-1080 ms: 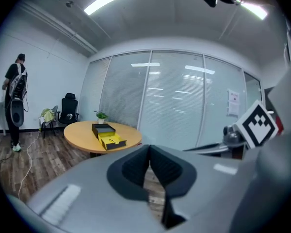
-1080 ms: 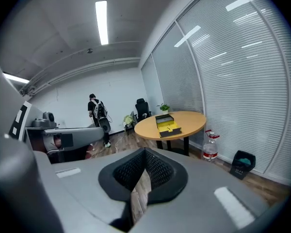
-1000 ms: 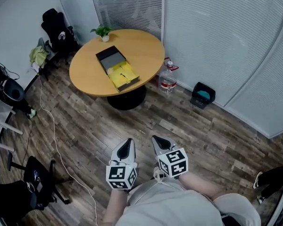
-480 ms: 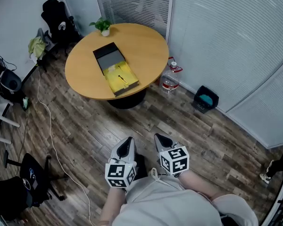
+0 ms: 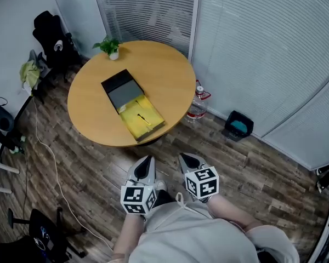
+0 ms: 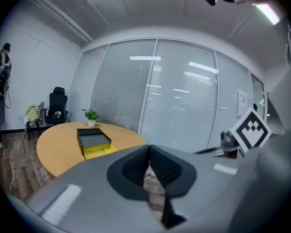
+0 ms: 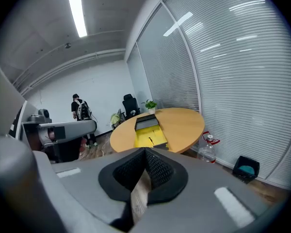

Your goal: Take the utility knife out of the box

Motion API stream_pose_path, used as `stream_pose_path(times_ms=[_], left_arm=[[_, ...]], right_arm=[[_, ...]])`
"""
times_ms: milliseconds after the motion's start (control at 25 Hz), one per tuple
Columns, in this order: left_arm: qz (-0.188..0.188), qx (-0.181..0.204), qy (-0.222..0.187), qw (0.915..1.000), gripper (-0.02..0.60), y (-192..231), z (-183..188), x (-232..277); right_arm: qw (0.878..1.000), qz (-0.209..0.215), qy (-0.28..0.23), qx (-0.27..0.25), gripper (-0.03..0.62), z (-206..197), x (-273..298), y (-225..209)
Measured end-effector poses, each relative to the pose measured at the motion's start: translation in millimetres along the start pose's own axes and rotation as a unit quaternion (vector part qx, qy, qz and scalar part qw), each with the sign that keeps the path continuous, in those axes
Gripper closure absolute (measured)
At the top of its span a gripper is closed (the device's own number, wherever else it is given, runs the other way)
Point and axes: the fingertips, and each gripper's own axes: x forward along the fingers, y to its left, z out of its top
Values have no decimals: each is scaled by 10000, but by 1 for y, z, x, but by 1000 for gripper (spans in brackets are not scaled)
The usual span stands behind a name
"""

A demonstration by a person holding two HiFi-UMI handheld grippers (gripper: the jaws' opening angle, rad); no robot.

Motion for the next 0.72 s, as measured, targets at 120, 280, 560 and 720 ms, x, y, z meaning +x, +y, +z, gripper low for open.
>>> stream_pose_path(times_ms=[120,280,560,720], left_arm=[[-20,21,-43,10000,575,43,19,27],[21,-122,-92,9999,575,100,34,56],[288,-367,5,9989,575,173,34,82],[508,-505,26,9974,575,199,31,92]], right_arm=[[9999,-106,11,31,594,24,41,1],[9999,-152,73,-3,594,46,95,7],[9994,-89,341,-39,594,65,166,23],[9988,-10,479,-136,594,76,199,19]])
